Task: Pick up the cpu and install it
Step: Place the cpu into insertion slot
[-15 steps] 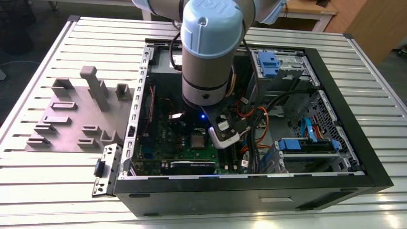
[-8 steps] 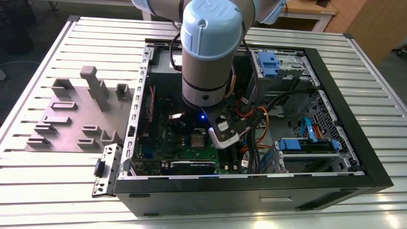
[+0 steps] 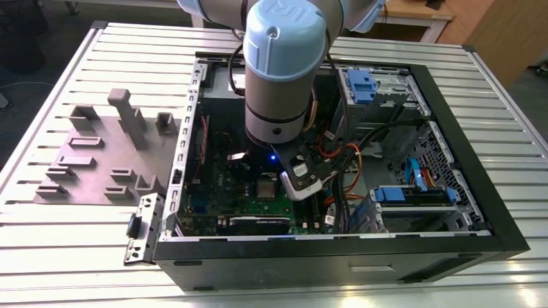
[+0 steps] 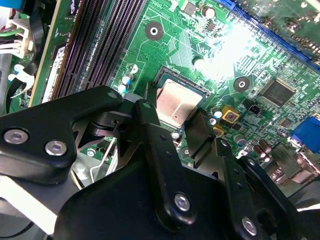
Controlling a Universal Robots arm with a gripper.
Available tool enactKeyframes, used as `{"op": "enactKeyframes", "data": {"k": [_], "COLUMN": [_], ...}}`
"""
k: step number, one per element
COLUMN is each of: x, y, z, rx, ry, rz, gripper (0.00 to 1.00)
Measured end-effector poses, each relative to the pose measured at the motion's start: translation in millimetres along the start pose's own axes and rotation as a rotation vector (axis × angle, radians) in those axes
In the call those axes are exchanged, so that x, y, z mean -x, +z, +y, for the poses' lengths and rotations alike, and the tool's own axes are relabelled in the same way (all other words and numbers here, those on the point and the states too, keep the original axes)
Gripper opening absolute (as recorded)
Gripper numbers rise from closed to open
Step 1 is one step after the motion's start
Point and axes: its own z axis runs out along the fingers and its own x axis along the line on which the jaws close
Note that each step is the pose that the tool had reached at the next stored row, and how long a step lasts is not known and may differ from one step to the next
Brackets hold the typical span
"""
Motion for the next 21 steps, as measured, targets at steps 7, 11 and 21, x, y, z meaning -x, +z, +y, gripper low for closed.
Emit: {"op": "enactKeyframes", "data": {"k": [7, 11, 21], "x": [0.0, 0.0, 0.0], "y": [0.2, 0.2, 0.3], "z": [0.0, 0.0, 0.0], "rx": [0.0001, 0.0001, 0.0001], "ry": [0.0, 0.0, 0.0], "rz": [-0.0001, -0.0001, -0.0001], "gripper": [0.47, 0.47, 0.55]}}
